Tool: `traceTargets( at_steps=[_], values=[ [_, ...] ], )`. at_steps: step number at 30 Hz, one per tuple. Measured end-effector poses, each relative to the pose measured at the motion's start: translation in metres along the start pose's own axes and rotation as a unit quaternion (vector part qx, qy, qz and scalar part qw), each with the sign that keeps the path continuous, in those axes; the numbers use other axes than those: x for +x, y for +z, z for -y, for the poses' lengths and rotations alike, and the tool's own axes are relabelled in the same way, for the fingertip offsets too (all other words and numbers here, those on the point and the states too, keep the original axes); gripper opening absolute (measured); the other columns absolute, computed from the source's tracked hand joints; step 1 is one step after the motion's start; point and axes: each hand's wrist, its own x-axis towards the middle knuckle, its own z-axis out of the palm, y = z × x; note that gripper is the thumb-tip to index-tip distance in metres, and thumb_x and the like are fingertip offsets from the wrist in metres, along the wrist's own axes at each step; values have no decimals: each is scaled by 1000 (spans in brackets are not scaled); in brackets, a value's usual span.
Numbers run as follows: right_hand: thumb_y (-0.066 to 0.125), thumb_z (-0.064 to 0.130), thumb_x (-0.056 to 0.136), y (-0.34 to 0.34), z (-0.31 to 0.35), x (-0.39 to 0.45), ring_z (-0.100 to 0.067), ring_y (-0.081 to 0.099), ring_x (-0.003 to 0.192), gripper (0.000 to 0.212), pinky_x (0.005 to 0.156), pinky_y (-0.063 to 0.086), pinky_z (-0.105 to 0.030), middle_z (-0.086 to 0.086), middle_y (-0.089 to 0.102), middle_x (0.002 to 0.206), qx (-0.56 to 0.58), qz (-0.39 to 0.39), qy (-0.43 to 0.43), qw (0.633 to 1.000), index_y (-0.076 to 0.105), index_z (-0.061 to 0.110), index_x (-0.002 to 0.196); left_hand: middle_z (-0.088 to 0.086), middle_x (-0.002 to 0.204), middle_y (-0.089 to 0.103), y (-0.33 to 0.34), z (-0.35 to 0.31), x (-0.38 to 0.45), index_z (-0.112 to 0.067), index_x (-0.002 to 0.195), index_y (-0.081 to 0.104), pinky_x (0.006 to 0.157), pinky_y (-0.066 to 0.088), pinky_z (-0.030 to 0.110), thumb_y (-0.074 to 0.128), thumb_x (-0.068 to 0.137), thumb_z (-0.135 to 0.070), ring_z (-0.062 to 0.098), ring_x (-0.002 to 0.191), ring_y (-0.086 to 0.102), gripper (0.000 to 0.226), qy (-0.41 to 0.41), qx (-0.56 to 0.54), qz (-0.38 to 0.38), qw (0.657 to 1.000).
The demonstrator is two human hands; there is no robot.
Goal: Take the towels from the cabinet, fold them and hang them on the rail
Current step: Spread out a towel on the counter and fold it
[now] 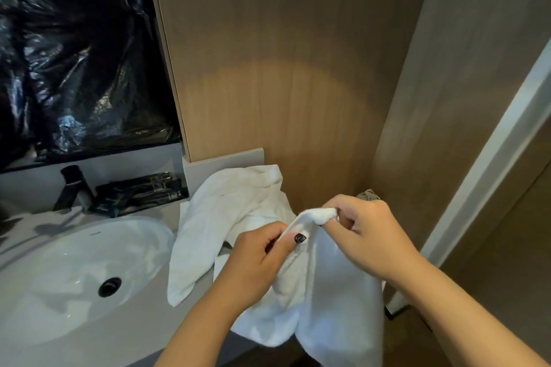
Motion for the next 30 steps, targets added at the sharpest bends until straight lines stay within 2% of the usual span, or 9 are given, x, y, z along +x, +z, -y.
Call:
traceTargets(
  at_steps=[3,7,12,15,17,20,23,25,30],
  values=[
    [64,26,92,5,12,14,-10,58,59,10,54,50,-38,13,60,63,0,-27,-41,999,72,30,96,-12,57,44,-21,6,-2,-28,58,51,56,30,16,57,85,-58,4,56,39,41,13,-11,17,1000],
    [64,12,91,3,33,39,-6,57,60,17,52,39,-12,20,60,66,50,-96,-55,993,75,24,94,-14,64,46,-51,16,-3,-28,57,48,60,32,16,53,89,-61,5,61,42,46,29,38,-5,999],
    [65,13,91,16,48,64,-8,61,71,15,58,50,-20,16,64,70,103,-189,-16,976,73,25,94,-10,65,35,-71,33,4,-17,66,37,59,28,20,42,90,-61,8,62,34,50,2,-43,-24,999],
    [64,12,92,27,35,58,-8,61,69,19,57,52,-28,16,64,69,93,-232,28,968,70,30,95,-12,62,36,-88,49,21,-25,64,38,58,28,22,48,100,-41,4,60,34,41,-19,9,-36,999],
    [62,15,93,38,19,45,-5,62,71,19,58,54,-37,19,65,73,50,-193,66,978,68,32,98,-13,60,37,-100,52,33,-26,64,41,57,29,22,48,99,-36,3,58,34,37,-3,43,-57,997],
    [63,20,94,45,9,34,-7,64,84,34,69,53,-29,17,68,85,66,-59,101,991,58,41,120,-14,62,43,-106,41,44,-25,70,46,57,30,18,44,94,-43,4,60,39,30,60,83,-67,993],
    [62,18,95,49,25,35,-5,48,57,64,63,42,-17,12,49,57,127,56,66,988,32,44,145,-15,69,53,-98,22,47,-37,73,52,61,35,16,40,94,-49,6,65,49,27,132,109,-2,985],
    [61,14,95,55,36,41,-4,37,54,69,61,36,-13,12,39,53,137,68,27,988,27,47,145,-11,71,55,-93,14,48,-32,80,55,60,36,16,39,96,-49,9,66,51,28,166,123,25,978],
    [60,18,96,66,44,55,-12,41,55,83,60,34,-15,3,42,57,100,76,-40,991,7,54,149,-10,77,60,-98,17,48,-31,91,56,64,45,27,38,95,-52,11,70,55,28,164,94,55,980]
  ],
)
